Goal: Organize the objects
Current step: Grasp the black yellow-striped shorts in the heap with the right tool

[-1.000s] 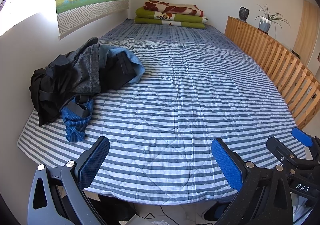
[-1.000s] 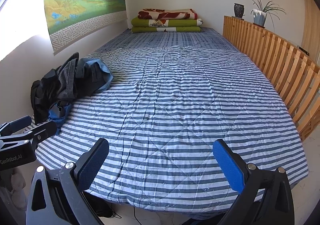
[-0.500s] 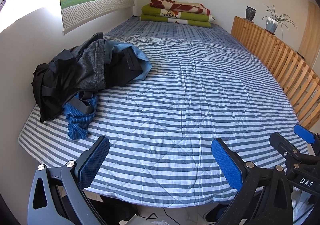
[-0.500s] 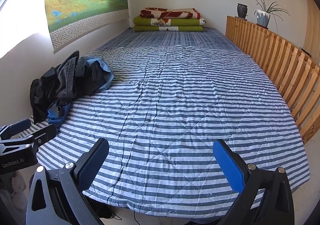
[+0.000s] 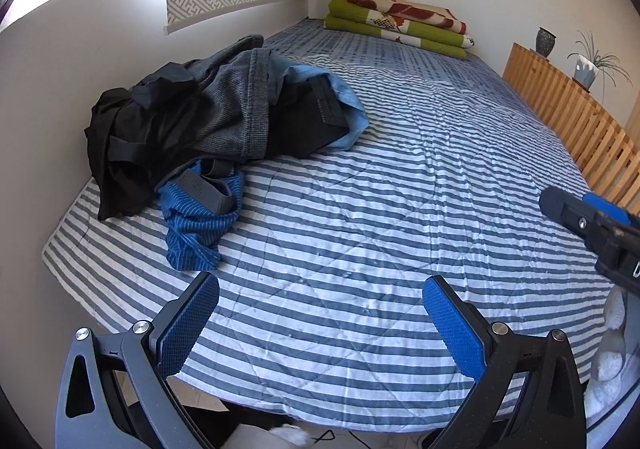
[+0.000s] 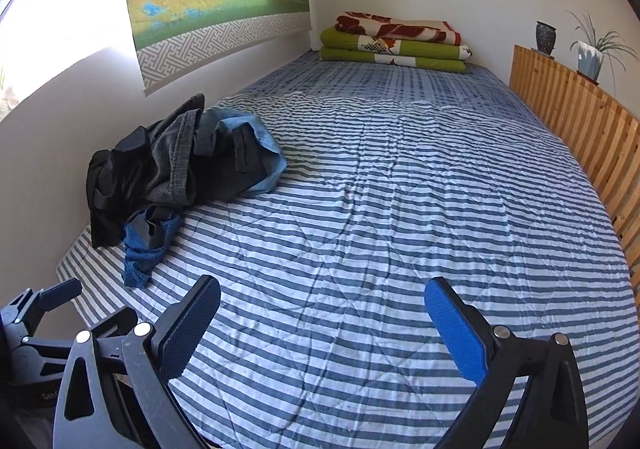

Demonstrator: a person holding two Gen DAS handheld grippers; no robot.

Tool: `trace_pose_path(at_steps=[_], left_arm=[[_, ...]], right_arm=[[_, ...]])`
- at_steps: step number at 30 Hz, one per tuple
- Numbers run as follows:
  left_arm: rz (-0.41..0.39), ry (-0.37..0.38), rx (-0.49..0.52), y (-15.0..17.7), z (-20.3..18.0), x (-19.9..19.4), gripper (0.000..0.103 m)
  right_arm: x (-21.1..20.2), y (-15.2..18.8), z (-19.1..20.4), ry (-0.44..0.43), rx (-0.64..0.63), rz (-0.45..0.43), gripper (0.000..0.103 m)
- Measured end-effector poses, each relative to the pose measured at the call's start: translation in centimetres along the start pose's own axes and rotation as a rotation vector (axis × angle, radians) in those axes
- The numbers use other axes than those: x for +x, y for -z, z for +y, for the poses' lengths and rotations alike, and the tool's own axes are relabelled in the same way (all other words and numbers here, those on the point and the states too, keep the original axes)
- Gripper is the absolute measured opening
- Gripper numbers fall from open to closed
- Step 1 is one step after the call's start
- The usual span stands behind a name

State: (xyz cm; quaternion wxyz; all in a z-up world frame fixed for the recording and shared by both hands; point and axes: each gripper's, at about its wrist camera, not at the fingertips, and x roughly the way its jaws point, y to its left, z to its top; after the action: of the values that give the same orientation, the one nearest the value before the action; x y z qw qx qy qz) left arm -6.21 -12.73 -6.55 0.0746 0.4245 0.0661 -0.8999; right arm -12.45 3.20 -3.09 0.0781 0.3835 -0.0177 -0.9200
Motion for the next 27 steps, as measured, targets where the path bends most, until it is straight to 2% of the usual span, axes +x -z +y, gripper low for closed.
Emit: trace_pose_path(at_steps=[8,19,23,25,27], left_arm=[[0.032,-0.044,-0.076,0.3,7.3,2.5,0.102],[0.089,-0.126,-0.162,1.9,14.0,5.4,0.100],[0.092,-0.140,-0.187,2.2,16.1,5.7,0.100],[0.088,-0.144,-0.216,2.3,17.2,5.6,0.094],[0.082,-0.145,-0.244,2.4,18.2,5.6,0.094]], right_arm=[[5.4,-5.1,8.1,-0.081,-0.113,-0.021,0.098],[15.0,-11.9,21.6,-0.249,-0.268,0.037,0.098],[17.5,-12.9,26.7,-0.263,-0.359,0.029,0.098],[18.7,-13.0,29.0,-0.261,-0.402,0.040,0.098],[20.1,-13.1,31.0,-0.252,-0.425,0.055,0.097]])
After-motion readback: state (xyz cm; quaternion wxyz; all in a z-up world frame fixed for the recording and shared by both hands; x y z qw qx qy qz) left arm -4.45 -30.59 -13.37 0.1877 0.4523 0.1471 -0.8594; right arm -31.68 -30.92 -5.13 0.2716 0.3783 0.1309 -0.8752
